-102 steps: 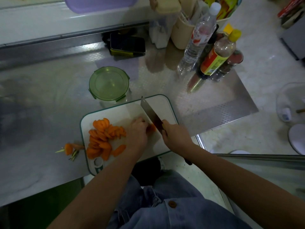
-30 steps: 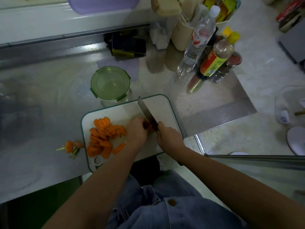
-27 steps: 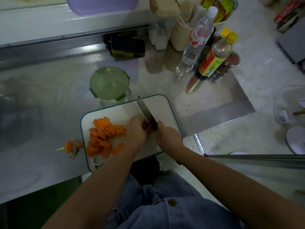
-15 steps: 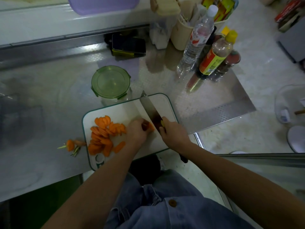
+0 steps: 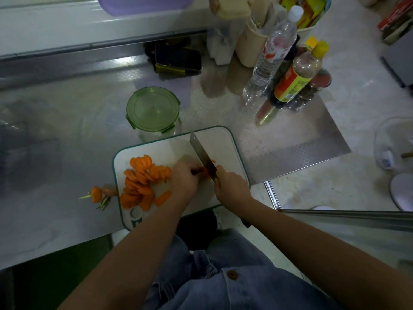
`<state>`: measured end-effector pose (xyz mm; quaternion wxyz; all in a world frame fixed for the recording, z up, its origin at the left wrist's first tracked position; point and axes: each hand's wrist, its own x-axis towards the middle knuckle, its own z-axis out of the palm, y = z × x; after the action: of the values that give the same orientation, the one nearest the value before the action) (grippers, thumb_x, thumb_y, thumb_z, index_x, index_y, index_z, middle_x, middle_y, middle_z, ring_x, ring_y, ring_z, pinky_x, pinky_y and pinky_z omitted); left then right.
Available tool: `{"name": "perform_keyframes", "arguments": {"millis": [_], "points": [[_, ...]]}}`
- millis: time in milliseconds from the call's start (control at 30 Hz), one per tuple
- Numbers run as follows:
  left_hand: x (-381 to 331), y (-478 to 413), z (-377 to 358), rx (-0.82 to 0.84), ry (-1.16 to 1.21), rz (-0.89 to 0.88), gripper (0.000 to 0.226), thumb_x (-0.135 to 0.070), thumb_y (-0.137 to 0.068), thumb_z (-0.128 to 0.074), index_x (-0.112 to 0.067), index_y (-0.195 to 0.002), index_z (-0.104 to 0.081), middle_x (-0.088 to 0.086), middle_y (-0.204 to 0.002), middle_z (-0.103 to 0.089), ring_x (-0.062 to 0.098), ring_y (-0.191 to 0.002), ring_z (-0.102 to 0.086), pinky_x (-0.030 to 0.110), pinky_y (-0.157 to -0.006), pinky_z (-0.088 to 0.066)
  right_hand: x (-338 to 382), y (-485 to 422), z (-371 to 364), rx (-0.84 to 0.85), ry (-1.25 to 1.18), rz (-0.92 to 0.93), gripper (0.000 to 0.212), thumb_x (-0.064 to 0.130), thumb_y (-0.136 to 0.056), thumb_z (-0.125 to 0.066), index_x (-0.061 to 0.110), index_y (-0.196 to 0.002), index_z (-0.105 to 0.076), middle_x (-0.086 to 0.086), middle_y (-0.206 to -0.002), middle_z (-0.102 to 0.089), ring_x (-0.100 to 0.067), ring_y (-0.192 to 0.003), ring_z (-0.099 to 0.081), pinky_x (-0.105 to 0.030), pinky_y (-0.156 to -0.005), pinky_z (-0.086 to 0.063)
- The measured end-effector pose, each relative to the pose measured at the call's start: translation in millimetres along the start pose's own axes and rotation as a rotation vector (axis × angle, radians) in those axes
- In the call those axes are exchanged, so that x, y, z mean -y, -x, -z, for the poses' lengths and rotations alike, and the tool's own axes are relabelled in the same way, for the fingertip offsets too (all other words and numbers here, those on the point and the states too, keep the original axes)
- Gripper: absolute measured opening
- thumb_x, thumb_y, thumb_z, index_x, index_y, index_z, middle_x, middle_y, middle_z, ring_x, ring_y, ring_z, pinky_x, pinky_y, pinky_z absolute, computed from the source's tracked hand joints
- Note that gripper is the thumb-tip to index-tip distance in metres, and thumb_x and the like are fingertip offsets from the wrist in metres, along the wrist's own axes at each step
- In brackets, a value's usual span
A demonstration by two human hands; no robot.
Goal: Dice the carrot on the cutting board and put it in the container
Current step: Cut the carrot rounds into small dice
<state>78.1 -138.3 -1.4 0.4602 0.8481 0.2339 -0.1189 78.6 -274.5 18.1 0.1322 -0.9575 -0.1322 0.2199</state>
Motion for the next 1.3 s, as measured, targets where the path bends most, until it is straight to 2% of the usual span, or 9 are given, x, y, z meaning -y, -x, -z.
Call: {"name": "perform_keyframes", "arguments": {"millis": [100,167,300,533,667,800,967,1133,1300], "points": [[0.6,0.3,-1.5,-0.026,0.004,0.013,0.014,-0.009,-0.080,-0.072,-0.008,-0.094,-0.076,0.008,-0.098,-0.073,0.019,-0.088,-0.064,0.014,-0.069,-0.036,-2.7,0.8,-7.2,-0.044,-0.021,0.006,0.043,0.024,-0.099,-0.040,0.013,-0.140,-0.034,-0.014,-0.095,-0.065,-0.031,-0.082,-0.062,-0.036,-0.069,-0.044],[-1.1,0.9,0.3,-0.025,0.003,0.009,0.016,-0.007,-0.080,-0.072,-0.006,-0.096,-0.075,0.008,-0.101,-0.072,0.017,-0.092,-0.063,0.014,-0.074,-0.037,-4.1,-1.7,-5.9,-0.060,-0.042,0.008,0.043,0.026,-0.099,-0.040,0.012,-0.139,-0.035,-0.015,-0.095,-0.065,-0.033,-0.082,-0.062,-0.037,-0.069,-0.045],[-4.9,-0.6,5.3,0.034,0.020,0.043,0.016,-0.018,-0.077,-0.077,-0.014,-0.092,-0.077,0.002,-0.095,-0.073,0.016,-0.086,-0.063,0.023,-0.075,-0.046,-2.3,-4.9,9.9,-0.101,-0.093,0.027,0.035,0.027,-0.099,-0.041,0.008,-0.128,-0.042,-0.016,-0.090,-0.064,-0.035,-0.080,-0.062,-0.044,-0.070,-0.051],[-6.9,-1.7,7.8,0.020,0.006,0.073,0.017,-0.022,-0.068,-0.084,-0.016,-0.082,-0.076,-0.003,-0.081,-0.067,0.011,-0.074,-0.056,0.021,-0.066,-0.039,2.8,-3.7,24.3,-0.027,0.015,0.067,0.025,0.028,-0.097,-0.041,0.011,-0.116,-0.043,-0.012,-0.091,-0.063,-0.032,-0.080,-0.061,-0.041,-0.068,-0.051],[-5.3,-1.7,6.3,0.005,0.001,0.070,0.015,-0.020,-0.071,-0.082,-0.014,-0.085,-0.077,0.001,-0.083,-0.070,0.012,-0.071,-0.056,0.020,-0.066,-0.040,2.2,-2.2,18.9,0.018,0.019,0.049,0.036,0.025,-0.099,-0.039,0.010,-0.131,-0.039,-0.015,-0.100,-0.062,-0.031,-0.086,-0.060,-0.033,-0.065,-0.041],[-2.2,-1.5,3.5,-0.020,-0.026,0.030,0.013,-0.019,-0.075,-0.078,-0.014,-0.087,-0.078,0.002,-0.088,-0.073,0.014,-0.076,-0.061,0.021,-0.068,-0.040,0.1,0.6,10.1,0.035,-0.024,0.019,0.041,0.024,-0.097,-0.042,0.011,-0.136,-0.037,-0.014,-0.100,-0.063,-0.031,-0.087,-0.062,-0.038,-0.074,-0.050],[2.8,-3.7,2.6,-0.037,-0.038,0.028,0.015,-0.020,-0.075,-0.078,-0.013,-0.088,-0.078,0.004,-0.090,-0.074,0.019,-0.083,-0.066,0.021,-0.067,-0.041,2.8,0.0,-4.7,-0.008,-0.042,-0.016,0.047,0.024,-0.098,-0.041,0.014,-0.143,-0.032,-0.015,-0.102,-0.065,-0.033,-0.089,-0.063,-0.040,-0.076,-0.048],[0.0,-1.2,3.3,-0.067,-0.084,0.025,0.016,-0.015,-0.080,-0.073,-0.010,-0.094,-0.076,0.008,-0.099,-0.073,0.023,-0.091,-0.064,0.021,-0.069,-0.038,-1.3,2.8,-15.2,-0.063,-0.081,-0.019,0.040,0.028,-0.099,-0.039,0.011,-0.135,-0.038,-0.016,-0.096,-0.065,-0.034,-0.083,-0.063,-0.043,-0.073,-0.051],[-0.4,1.7,2.8,-0.058,-0.075,0.000,0.011,-0.016,-0.079,-0.073,-0.015,-0.089,-0.077,0.005,-0.094,-0.074,0.019,-0.085,-0.063,0.020,-0.068,-0.039,1.5,-1.3,-7.6,-0.031,-0.039,0.006,0.051,0.023,-0.098,-0.040,0.016,-0.146,-0.026,-0.015,-0.104,-0.064,-0.034,-0.091,-0.062,-0.040,-0.077,-0.049]]}}
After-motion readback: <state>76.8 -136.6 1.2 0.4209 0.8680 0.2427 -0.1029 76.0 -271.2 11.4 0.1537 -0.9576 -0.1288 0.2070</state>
